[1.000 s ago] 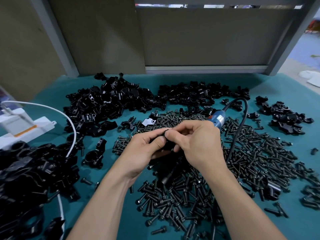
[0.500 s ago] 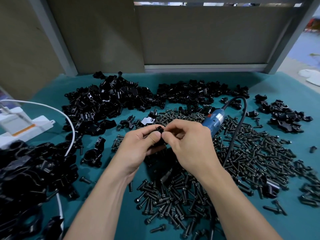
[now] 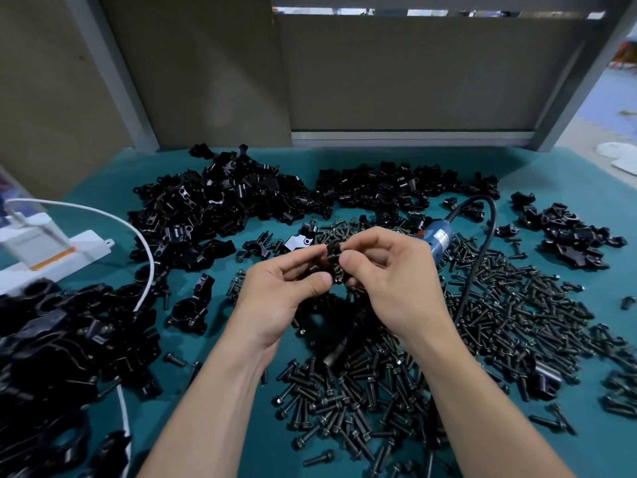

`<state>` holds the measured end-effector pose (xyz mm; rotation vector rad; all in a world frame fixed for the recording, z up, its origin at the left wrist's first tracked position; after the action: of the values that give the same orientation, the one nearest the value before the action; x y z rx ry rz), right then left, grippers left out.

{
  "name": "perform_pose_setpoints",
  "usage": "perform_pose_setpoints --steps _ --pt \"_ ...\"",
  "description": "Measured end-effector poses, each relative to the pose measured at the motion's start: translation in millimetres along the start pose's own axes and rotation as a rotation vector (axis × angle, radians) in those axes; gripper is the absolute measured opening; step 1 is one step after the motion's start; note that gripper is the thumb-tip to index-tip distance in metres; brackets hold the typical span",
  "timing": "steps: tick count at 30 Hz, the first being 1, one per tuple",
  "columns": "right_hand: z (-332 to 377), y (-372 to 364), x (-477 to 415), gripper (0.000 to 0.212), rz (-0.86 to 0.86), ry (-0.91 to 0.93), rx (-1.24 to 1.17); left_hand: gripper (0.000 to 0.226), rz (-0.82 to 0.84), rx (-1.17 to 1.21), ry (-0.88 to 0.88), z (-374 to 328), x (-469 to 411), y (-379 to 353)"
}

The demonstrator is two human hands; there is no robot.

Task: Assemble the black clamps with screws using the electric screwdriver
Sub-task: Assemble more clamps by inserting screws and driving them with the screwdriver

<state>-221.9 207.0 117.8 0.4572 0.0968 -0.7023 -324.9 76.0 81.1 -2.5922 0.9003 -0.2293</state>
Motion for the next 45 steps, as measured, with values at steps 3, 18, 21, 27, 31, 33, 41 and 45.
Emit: perform_pose_setpoints --steps 3,18,21,27,31,33,41,45 --pt "-1 -3 1 0.013 0.04 0.016 0.034 0.054 0.019 0.03 -0.005 0 1 -1" --pt "-1 2 -1 0.012 -0.002 -0.048 0.119 0.05 0.031 -0.019 -0.024 2 3 -4" --pt "0 4 0 0.015 -0.007 -0.023 0.165 0.033 0.038 0.005 -0.03 3 4 -8" --pt "9 1 6 0.014 -0.035 0.079 0.345 0.037 -0.029 -0.128 -0.045 4 2 -2" --pt "15 -8 10 0.019 -0.039 0.146 0.689 0.039 -0.044 -0.233 -0.095 5 3 -4" --pt "21 -14 11 0.035 -0.037 0.188 0.784 0.037 -0.047 -0.311 -0.145 2 3 -4" --pt "4 -8 5 0.035 0.149 0.072 0.54 0.038 -0.044 -0.392 -0.179 0 1 1" --pt "-2 -6 2 0.033 0.167 0.061 0.532 0.042 -0.031 -0.389 -0.163 4 3 -4"
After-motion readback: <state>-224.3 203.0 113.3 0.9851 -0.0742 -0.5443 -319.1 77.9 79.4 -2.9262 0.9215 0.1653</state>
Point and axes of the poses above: each hand's wrist, its own x-axis away from the middle knuckle, its own y-axis out of the back of the hand, z = x × y, the point moved 4 cm from there along -x, towards the middle knuckle, and after that the axes turned 12 degrees about x, right-handed, at the moved point
